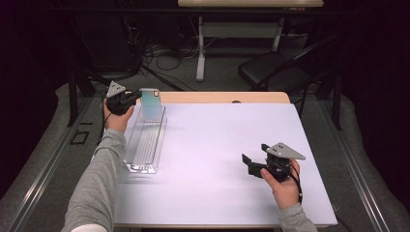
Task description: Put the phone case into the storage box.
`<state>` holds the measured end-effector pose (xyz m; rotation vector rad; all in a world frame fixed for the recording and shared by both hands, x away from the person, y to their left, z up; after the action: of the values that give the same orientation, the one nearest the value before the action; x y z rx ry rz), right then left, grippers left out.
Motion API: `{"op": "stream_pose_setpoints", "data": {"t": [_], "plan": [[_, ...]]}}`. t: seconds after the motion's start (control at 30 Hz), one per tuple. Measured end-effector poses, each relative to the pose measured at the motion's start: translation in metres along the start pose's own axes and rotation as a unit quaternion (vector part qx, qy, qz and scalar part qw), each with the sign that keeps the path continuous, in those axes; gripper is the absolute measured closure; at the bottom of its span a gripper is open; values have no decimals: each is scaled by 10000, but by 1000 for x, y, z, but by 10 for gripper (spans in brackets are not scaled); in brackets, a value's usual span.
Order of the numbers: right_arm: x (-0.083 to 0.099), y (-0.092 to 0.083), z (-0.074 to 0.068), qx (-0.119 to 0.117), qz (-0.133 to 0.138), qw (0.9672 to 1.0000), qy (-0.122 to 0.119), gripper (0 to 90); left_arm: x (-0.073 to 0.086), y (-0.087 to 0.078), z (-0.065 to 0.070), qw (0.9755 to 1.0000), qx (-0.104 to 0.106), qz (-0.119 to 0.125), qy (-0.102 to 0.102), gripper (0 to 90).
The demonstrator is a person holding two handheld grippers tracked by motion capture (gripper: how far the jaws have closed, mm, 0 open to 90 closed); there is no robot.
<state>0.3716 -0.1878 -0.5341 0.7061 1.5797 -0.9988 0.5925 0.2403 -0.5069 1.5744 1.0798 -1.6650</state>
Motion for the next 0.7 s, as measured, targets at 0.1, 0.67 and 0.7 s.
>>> {"op": "stream_pose_setpoints", "data": {"t": [0.1,0.67,0.7], "plan": [[0,0,1,6,14,10000,0,174,0,1,0,10000,16,27,5,841],[2,-1,1,10,-14,10000,24,174,9,8,2,9999,9,-102,117,841],[2,0,1,11,-16,10000,19,174,10,8,2,9999,22,-103,114,841]]}}
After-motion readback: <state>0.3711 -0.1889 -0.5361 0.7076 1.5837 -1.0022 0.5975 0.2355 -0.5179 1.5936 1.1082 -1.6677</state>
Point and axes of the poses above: each handheld gripper's, and its own axes: y roughly forward along the jaws, x roughly out of its underside, z roughly to its right, the point moved 8 cm from there along y, roughly forward along the jaws, and after that the axes turned 9 degrees about z, right-handed, at the moved point
